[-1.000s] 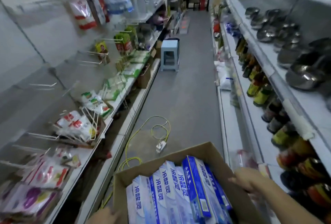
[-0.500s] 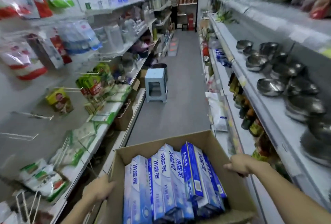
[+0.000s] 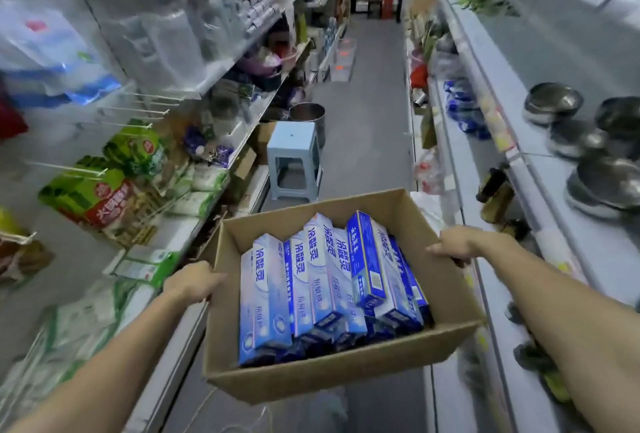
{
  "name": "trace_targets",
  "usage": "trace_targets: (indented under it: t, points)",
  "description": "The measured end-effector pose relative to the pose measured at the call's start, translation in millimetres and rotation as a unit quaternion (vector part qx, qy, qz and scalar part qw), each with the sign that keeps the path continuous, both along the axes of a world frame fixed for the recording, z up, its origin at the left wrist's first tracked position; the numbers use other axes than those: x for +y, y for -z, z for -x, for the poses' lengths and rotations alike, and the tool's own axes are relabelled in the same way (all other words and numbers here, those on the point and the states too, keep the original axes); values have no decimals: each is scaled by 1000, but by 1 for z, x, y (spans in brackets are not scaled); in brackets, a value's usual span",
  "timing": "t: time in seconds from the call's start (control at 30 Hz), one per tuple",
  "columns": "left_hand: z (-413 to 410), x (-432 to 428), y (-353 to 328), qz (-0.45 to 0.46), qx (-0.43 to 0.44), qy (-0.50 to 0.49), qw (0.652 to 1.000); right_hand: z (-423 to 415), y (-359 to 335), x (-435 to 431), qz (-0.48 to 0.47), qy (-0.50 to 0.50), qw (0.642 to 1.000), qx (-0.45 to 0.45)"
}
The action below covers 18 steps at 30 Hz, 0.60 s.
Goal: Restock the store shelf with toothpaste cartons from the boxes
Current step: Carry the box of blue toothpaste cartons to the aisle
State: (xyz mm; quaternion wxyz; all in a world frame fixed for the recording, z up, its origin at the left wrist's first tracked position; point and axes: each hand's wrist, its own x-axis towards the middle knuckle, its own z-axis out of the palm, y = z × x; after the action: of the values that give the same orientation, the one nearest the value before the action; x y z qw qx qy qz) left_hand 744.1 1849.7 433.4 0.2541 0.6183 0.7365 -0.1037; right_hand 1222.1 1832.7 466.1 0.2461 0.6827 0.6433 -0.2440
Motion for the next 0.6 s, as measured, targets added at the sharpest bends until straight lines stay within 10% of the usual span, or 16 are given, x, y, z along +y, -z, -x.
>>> trace_targets:
  t: [0.6]
  points:
    - [-198, 524, 30, 32, -10, -71, 997, -201, 40, 581, 29, -25, 999, 21]
